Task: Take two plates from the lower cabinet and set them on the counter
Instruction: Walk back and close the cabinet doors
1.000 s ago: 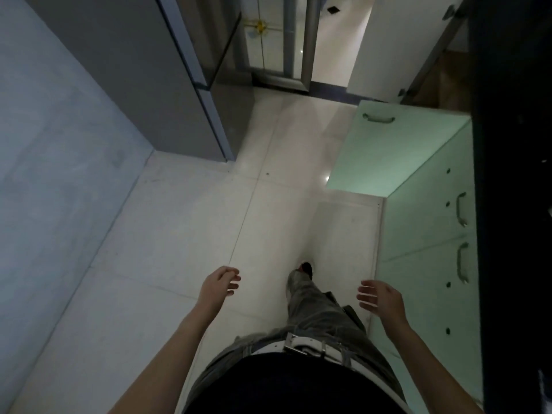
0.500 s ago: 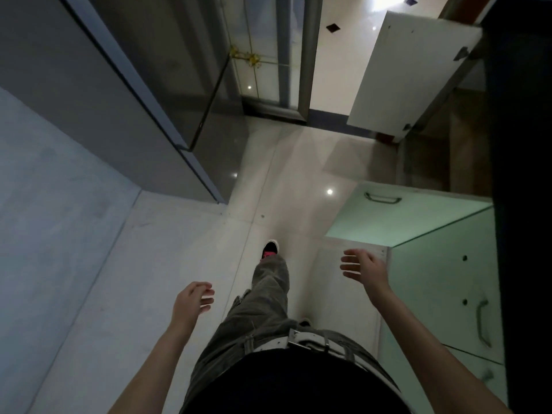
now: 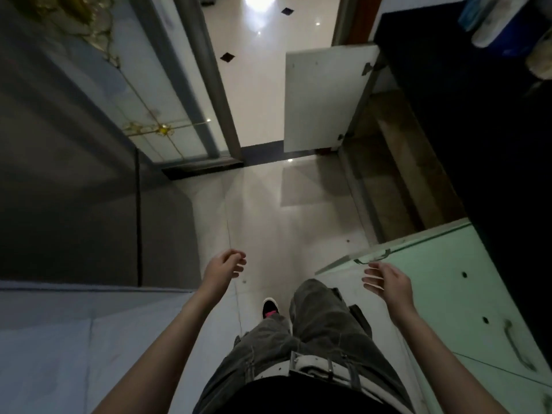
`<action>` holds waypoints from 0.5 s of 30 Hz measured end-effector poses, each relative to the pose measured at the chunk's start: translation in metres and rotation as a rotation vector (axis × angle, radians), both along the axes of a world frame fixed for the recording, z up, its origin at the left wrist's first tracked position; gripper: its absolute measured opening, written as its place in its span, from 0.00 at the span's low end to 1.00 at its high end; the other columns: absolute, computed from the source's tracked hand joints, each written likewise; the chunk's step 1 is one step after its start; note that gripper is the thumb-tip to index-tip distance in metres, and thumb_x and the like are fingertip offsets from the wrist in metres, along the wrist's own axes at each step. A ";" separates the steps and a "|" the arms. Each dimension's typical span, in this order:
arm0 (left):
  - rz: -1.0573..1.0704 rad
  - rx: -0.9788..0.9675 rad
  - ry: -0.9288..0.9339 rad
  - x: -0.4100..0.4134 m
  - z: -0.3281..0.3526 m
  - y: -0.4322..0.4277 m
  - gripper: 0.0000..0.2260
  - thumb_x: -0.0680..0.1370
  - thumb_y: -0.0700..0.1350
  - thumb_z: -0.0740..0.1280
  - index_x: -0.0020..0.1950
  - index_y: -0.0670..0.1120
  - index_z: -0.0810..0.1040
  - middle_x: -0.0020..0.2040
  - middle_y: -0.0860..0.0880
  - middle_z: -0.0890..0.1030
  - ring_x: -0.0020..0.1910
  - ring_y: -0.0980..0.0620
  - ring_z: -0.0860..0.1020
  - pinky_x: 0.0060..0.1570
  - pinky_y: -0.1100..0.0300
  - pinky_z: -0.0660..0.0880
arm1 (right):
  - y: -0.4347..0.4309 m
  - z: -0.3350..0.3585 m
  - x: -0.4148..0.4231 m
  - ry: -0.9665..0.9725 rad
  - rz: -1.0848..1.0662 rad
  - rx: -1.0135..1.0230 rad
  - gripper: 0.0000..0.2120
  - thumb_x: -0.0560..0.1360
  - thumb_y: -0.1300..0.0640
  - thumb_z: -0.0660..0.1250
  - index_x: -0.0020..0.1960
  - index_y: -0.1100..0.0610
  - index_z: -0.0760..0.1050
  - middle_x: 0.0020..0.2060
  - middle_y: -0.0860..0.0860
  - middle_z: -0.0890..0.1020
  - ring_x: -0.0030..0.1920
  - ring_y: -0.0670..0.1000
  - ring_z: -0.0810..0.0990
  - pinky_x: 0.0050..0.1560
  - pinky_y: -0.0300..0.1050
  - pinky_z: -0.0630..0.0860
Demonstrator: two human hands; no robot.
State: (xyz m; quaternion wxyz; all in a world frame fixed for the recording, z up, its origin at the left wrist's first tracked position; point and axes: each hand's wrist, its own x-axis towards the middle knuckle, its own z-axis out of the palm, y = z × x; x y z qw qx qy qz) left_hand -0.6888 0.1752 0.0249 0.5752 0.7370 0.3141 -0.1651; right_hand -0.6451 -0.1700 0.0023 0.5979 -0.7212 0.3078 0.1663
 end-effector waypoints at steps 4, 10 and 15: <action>-0.121 -0.090 -0.026 0.099 0.008 -0.021 0.09 0.80 0.41 0.60 0.51 0.41 0.79 0.46 0.41 0.81 0.44 0.45 0.79 0.48 0.52 0.76 | 0.001 0.004 0.029 -0.154 -0.044 -0.291 0.11 0.81 0.60 0.59 0.56 0.61 0.78 0.49 0.56 0.82 0.51 0.56 0.80 0.53 0.52 0.78; -0.660 0.027 -0.157 0.234 0.010 -0.113 0.05 0.79 0.45 0.63 0.50 0.53 0.78 0.49 0.51 0.82 0.48 0.51 0.80 0.47 0.59 0.76 | -0.020 -0.020 0.072 -0.100 -0.306 -0.423 0.18 0.80 0.57 0.61 0.68 0.61 0.71 0.64 0.58 0.75 0.62 0.57 0.76 0.54 0.46 0.71; -1.105 0.232 -0.405 0.324 0.014 -0.207 0.11 0.79 0.44 0.63 0.61 0.46 0.78 0.57 0.48 0.80 0.56 0.49 0.79 0.56 0.54 0.76 | -0.036 -0.041 0.098 0.109 -0.490 -0.313 0.25 0.80 0.54 0.63 0.74 0.59 0.64 0.71 0.61 0.69 0.68 0.62 0.72 0.60 0.51 0.70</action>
